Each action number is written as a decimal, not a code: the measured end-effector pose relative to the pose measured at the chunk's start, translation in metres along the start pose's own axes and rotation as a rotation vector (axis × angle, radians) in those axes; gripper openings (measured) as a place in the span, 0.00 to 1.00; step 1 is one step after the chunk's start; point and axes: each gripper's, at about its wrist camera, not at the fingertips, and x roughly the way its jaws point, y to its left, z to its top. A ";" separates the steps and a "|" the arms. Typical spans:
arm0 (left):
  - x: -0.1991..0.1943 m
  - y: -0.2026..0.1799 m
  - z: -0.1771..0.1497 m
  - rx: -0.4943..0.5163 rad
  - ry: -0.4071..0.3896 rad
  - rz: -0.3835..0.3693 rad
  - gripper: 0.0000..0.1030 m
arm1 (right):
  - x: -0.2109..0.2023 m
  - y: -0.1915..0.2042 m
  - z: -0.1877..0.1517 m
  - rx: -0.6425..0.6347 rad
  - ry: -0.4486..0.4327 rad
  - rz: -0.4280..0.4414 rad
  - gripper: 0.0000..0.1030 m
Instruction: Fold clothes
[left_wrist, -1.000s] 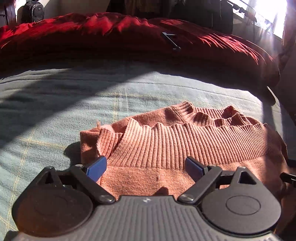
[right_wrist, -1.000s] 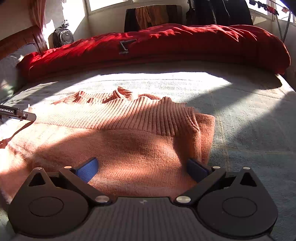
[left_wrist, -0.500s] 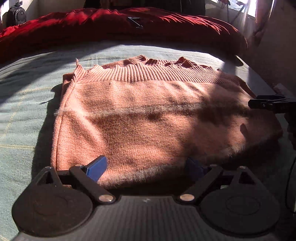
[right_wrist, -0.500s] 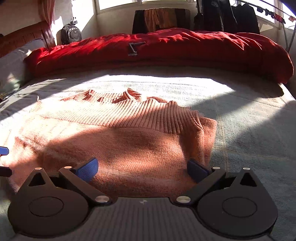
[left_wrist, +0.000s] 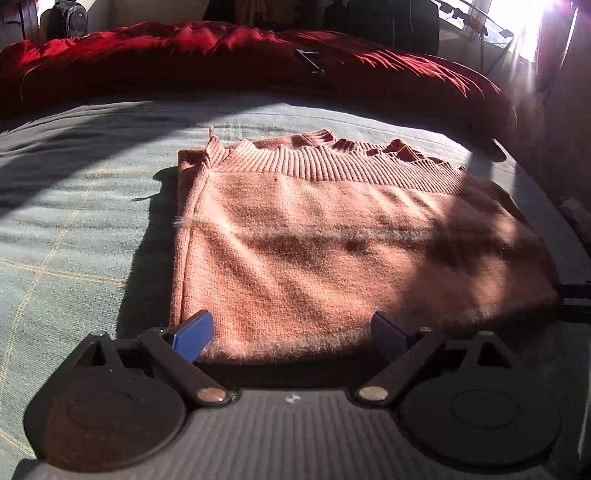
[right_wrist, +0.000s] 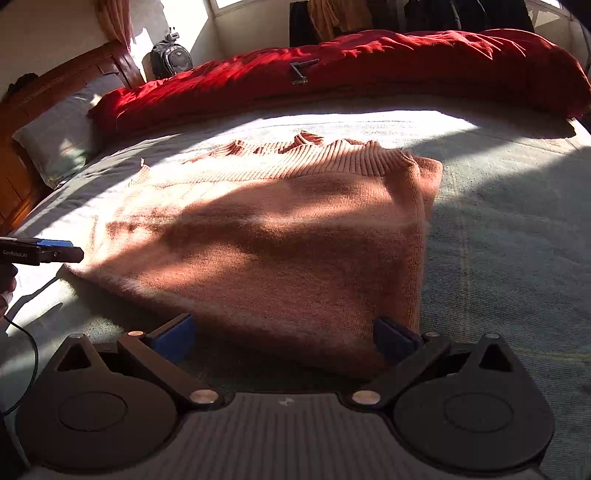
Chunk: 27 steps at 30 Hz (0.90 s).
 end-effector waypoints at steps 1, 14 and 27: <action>-0.005 0.000 -0.004 0.002 -0.008 0.005 0.89 | -0.007 -0.001 -0.004 0.014 -0.013 0.006 1.00; -0.065 -0.046 -0.053 0.354 -0.170 0.195 0.90 | -0.052 -0.015 -0.006 0.014 -0.206 -0.092 0.74; -0.005 -0.109 -0.069 1.011 -0.174 0.441 0.90 | -0.006 0.076 -0.007 -0.720 0.001 -0.197 0.83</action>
